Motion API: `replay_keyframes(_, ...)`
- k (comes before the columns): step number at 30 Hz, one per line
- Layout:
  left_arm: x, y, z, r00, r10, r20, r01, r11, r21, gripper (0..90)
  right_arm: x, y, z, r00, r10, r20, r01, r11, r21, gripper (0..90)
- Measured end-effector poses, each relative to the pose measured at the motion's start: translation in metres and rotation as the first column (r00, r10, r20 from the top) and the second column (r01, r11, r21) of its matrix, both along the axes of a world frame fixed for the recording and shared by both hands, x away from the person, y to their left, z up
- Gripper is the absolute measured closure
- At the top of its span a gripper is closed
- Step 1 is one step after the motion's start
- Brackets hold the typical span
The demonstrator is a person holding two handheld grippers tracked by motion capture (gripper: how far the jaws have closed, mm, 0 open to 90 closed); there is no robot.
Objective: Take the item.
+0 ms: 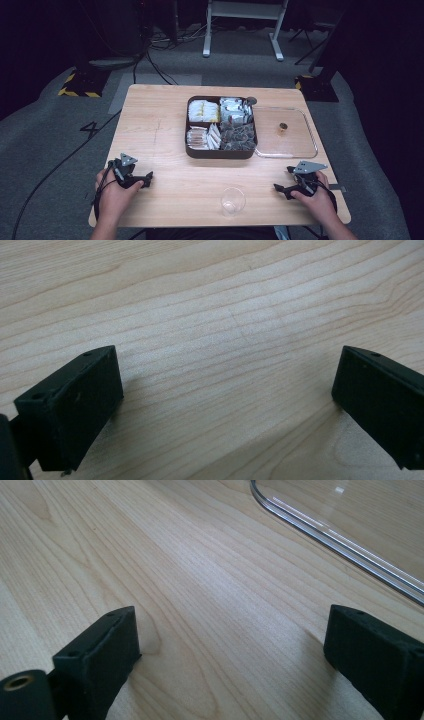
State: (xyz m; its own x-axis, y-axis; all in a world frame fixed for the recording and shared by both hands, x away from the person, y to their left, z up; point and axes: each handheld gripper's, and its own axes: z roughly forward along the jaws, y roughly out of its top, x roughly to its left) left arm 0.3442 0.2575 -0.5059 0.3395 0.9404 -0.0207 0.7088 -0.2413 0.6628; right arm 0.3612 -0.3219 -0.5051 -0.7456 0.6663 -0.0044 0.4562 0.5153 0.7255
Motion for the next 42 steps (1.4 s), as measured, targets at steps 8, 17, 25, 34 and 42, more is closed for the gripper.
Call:
replay_keyframes(8,-0.001,-0.001,0.0,0.9999,0.011,0.0,-0.011,0.9999,-0.003,0.4,0.0,0.0,0.0,1.0,-0.001,-0.001,0.001,1.0,0.0,7.8)
replay_keyframes(17,-0.006,-0.01,0.001,0.9936,0.11,0.025,-0.11,0.9939,-0.007,9.7,0.0,0.0,0.0,1.0,-0.001,0.0,0.001,1.0,0.0,7.8)
replay_keyframes(25,-0.008,-0.032,0.007,0.9962,0.084,0.026,-0.084,0.9965,0.005,23.6,0.0,0.0,0.0,1.0,0.0,-0.001,0.0,1.0,0.001,7.8)
replay_keyframes(34,0.006,-0.05,0.034,0.9972,0.073,0.012,-0.072,0.9938,-0.085,30.6,0.001,0.001,0.0,1.0,-0.01,-0.001,0.01,1.0,0.001,7.9)
replay_keyframes(42,0.02,-0.075,0.068,0.999,0.036,0.026,-0.033,0.9949,-0.096,34.2,0.001,0.001,0.0,1.0,-0.007,0.0,0.007,1.0,0.0,7.8)
